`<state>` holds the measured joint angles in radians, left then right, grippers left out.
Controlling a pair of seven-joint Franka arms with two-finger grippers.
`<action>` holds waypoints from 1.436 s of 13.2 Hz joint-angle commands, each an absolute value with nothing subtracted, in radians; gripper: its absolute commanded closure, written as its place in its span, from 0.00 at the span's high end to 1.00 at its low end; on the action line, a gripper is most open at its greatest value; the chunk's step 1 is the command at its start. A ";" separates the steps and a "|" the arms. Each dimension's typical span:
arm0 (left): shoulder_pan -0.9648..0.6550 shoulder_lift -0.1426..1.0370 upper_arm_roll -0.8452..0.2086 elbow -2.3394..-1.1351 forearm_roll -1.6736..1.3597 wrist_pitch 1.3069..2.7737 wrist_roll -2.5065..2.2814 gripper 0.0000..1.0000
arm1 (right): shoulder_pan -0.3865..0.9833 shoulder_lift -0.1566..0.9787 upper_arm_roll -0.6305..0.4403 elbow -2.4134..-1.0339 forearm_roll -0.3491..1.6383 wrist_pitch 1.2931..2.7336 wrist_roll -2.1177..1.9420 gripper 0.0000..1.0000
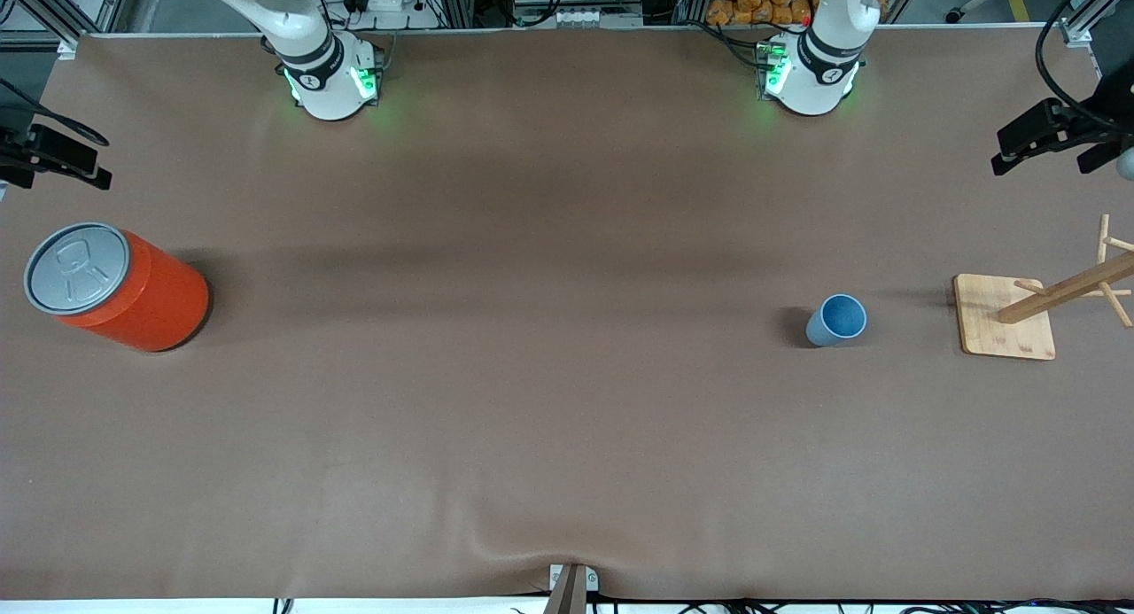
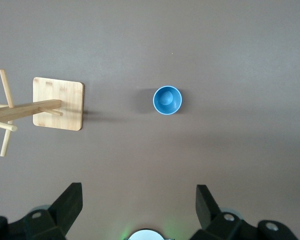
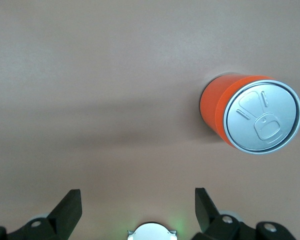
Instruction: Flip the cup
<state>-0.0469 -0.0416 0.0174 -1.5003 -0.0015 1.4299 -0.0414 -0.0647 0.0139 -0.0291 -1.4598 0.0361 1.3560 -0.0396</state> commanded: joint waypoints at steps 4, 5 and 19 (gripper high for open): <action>-0.041 -0.031 0.015 -1.511 -0.005 1.453 -0.031 1.00 | -0.080 0.012 -0.020 -1.453 0.049 1.347 -0.044 1.00; -0.041 -0.031 0.015 -1.511 -0.005 1.453 -0.031 1.00 | -0.080 0.014 -0.020 -1.453 0.049 1.345 -0.044 1.00; -0.040 -0.023 0.015 -1.503 0.002 1.453 -0.034 1.00 | -0.084 0.014 -0.021 -1.447 0.049 1.356 -0.044 1.00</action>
